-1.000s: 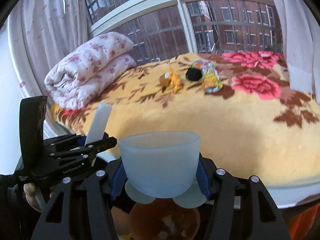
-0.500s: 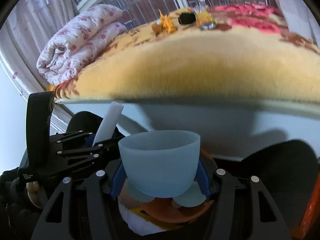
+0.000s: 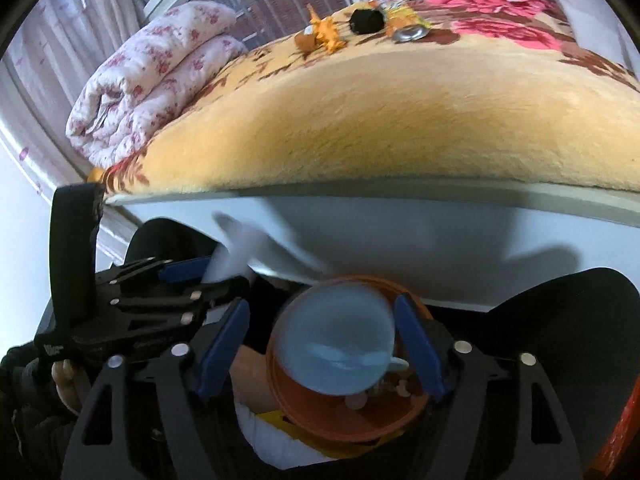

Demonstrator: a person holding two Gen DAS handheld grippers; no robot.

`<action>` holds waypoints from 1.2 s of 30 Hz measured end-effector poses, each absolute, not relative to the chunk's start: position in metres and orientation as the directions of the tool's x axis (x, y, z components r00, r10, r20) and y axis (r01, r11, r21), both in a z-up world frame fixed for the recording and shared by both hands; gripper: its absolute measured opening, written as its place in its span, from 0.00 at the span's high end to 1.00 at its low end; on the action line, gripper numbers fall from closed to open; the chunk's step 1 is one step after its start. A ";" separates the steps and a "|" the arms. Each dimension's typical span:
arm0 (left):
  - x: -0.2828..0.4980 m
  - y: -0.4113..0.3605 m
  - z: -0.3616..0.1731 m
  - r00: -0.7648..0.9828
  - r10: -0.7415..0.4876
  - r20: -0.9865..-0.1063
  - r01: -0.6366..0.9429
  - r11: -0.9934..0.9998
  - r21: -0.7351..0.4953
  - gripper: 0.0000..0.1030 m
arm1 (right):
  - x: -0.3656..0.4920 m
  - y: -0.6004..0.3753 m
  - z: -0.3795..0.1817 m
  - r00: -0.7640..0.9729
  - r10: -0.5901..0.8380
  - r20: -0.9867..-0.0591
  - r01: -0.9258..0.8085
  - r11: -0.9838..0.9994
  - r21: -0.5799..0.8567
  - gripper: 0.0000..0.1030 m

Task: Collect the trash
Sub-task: 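Carry both tools over the orange bucket and open them to drop the cup and tube, then grasp the orange toy dinosaur with the left tool while the right tool grasps the orange drink pouch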

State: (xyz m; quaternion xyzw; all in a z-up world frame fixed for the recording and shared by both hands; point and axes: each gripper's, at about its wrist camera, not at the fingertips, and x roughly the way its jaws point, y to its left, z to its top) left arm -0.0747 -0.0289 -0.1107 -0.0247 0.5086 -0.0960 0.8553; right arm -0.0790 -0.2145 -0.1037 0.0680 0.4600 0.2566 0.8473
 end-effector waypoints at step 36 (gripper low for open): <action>0.228 -0.015 -0.030 0.611 -0.189 -0.769 0.013 0.973 -0.229 0.19 | -0.015 -0.277 -0.062 0.565 0.533 -0.629 -0.287 0.843 0.456 0.27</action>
